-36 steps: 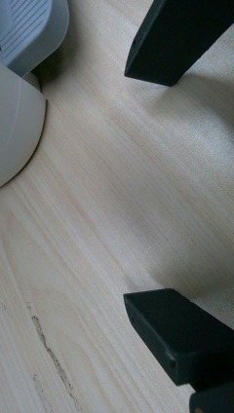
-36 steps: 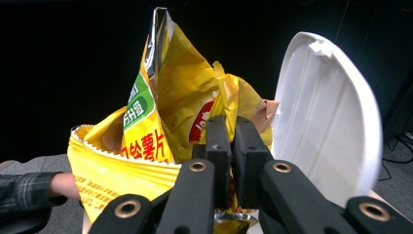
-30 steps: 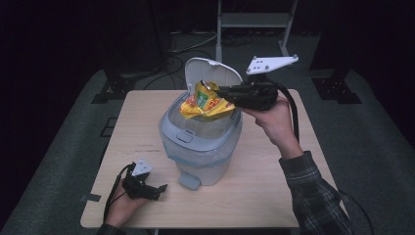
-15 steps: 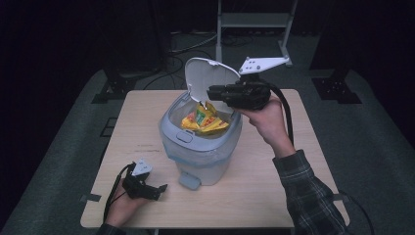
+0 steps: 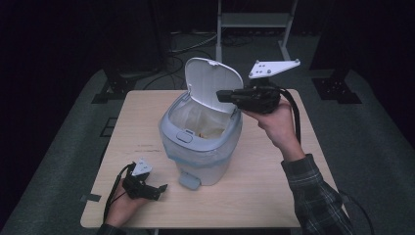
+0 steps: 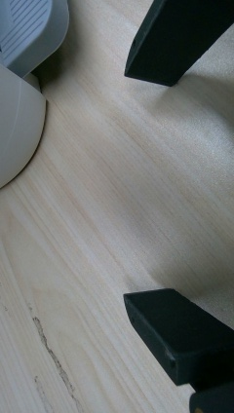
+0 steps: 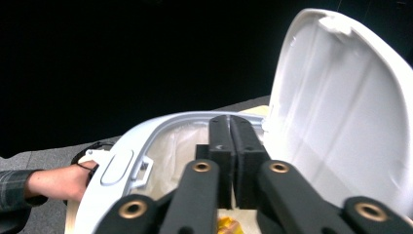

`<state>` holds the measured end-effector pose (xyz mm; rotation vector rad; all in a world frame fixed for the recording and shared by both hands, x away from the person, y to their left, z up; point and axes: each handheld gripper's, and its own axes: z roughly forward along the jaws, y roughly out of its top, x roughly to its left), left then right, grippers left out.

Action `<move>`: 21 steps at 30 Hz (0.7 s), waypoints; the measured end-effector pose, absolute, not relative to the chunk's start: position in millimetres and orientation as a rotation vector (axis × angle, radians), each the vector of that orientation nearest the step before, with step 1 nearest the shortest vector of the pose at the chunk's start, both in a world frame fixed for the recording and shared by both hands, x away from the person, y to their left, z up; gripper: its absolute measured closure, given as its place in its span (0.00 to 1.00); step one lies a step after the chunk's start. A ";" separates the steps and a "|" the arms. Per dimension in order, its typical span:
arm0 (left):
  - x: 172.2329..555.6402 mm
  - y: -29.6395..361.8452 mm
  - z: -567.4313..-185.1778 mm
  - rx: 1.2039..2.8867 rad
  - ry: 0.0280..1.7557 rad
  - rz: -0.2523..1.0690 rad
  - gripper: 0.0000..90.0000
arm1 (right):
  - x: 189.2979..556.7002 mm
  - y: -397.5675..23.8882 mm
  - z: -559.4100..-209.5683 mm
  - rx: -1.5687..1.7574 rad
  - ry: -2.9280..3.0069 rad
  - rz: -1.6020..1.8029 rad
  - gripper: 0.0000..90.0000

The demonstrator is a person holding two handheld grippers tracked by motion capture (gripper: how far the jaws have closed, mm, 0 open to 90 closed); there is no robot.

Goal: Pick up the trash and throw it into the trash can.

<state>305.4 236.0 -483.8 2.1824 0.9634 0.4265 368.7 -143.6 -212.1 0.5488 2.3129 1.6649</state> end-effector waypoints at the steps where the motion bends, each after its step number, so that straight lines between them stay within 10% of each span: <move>1: 305.4 236.0 -483.7 2.183 0.964 0.426 0.00 | 367.7 -150.2 -213.6 0.557 2.312 1.655 1.00; 21: 305.4 236.0 -483.7 2.183 0.964 0.426 0.00 | 367.8 -210.9 -217.8 0.677 2.208 1.658 1.00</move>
